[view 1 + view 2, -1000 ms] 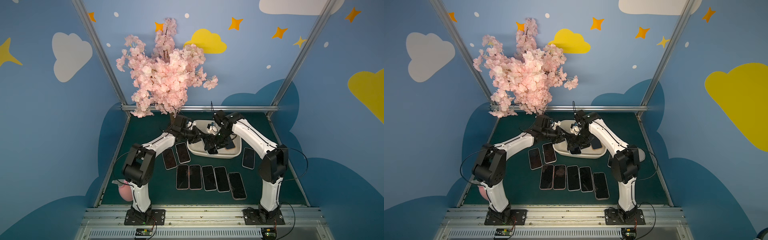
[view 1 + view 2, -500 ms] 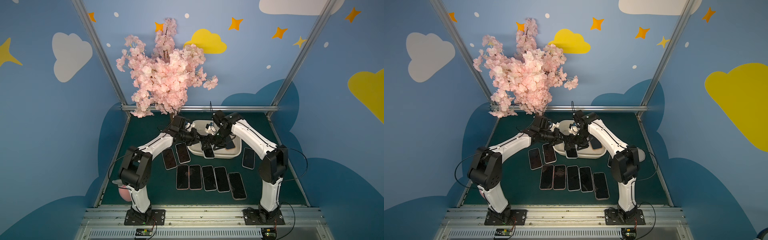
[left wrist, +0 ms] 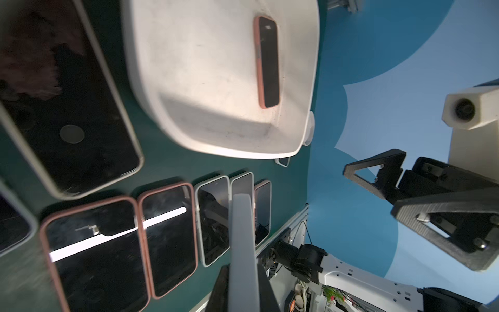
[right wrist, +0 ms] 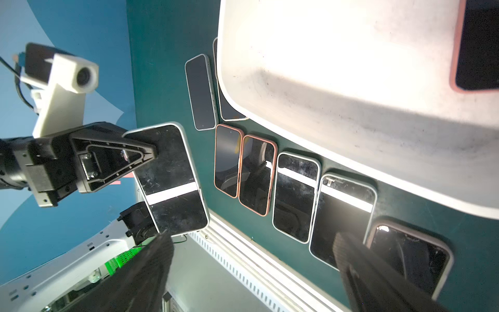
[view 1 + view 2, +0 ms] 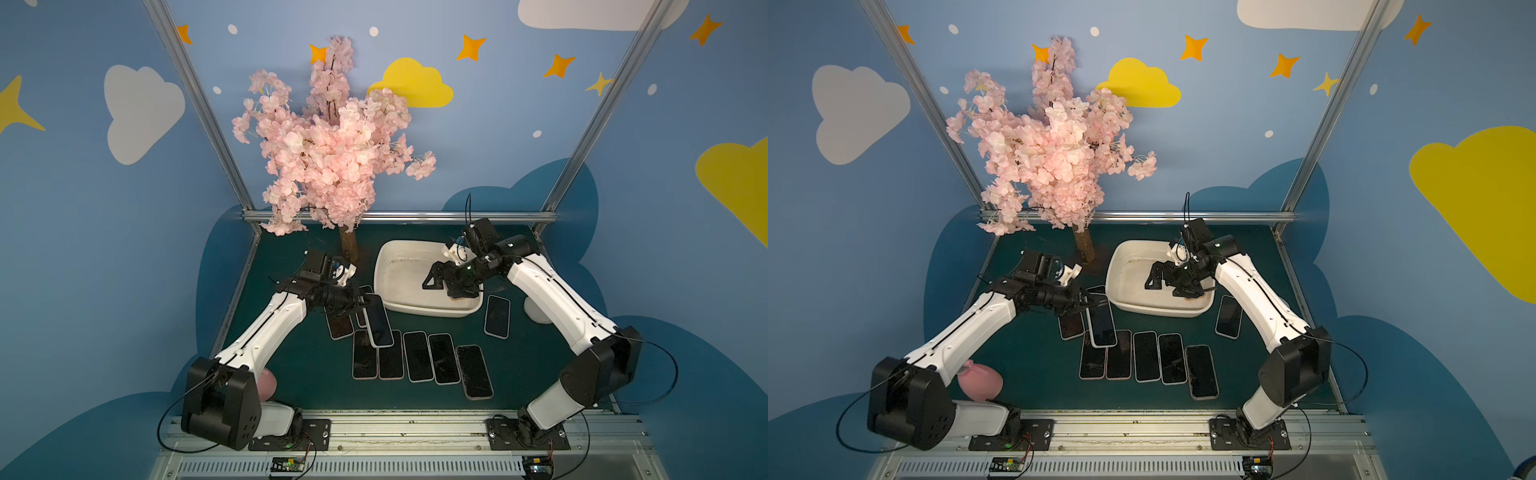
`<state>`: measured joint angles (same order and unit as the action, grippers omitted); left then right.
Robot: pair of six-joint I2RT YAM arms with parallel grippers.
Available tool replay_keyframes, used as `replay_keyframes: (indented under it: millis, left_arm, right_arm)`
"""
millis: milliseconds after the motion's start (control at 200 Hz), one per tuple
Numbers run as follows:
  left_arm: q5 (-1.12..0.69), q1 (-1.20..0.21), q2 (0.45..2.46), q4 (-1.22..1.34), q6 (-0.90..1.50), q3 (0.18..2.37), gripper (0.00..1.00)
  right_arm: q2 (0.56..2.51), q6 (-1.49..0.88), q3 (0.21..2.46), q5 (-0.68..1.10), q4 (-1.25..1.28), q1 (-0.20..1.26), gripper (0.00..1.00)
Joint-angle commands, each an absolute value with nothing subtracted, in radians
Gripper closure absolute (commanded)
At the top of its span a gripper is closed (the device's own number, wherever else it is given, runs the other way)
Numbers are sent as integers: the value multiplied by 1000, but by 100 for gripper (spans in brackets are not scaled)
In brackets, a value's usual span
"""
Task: Take the phone out of the storage box
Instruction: Place the phone at the center of the board.
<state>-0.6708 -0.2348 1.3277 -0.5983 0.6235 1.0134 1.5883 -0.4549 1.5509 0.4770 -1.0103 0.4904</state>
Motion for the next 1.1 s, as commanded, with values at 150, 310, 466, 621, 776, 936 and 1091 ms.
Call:
replay_keyframes:
  millis: [150, 310, 466, 621, 776, 936, 1091]
  left_arm:
    - [-479, -200, 1160, -904, 489, 957, 98]
    - [-332, -200, 1125, -1014, 468, 956, 97]
    - [-245, -196, 1121, -1083, 495, 963, 98]
    - [-158, -194, 1147, -1099, 503, 953, 97]
    - [-162, -192, 1194, -1104, 508, 943, 97]
    - [-176, -190, 1235, -1061, 535, 918, 98]
    - [-131, -182, 1291, -1056, 549, 922, 97]
  right_arm:
    - [1566, -562, 1435, 545, -847, 490, 1]
    - [1630, -505, 1509, 595, -870, 484, 1]
    - [1687, -449, 1590, 658, -927, 473, 1]
    - [1692, -421, 1569, 696, -925, 460, 1]
    - [1674, -391, 1530, 716, -927, 451, 1]
    - [1643, -381, 1494, 723, -927, 440, 1]
    - [1611, -375, 1463, 722, -927, 430, 1]
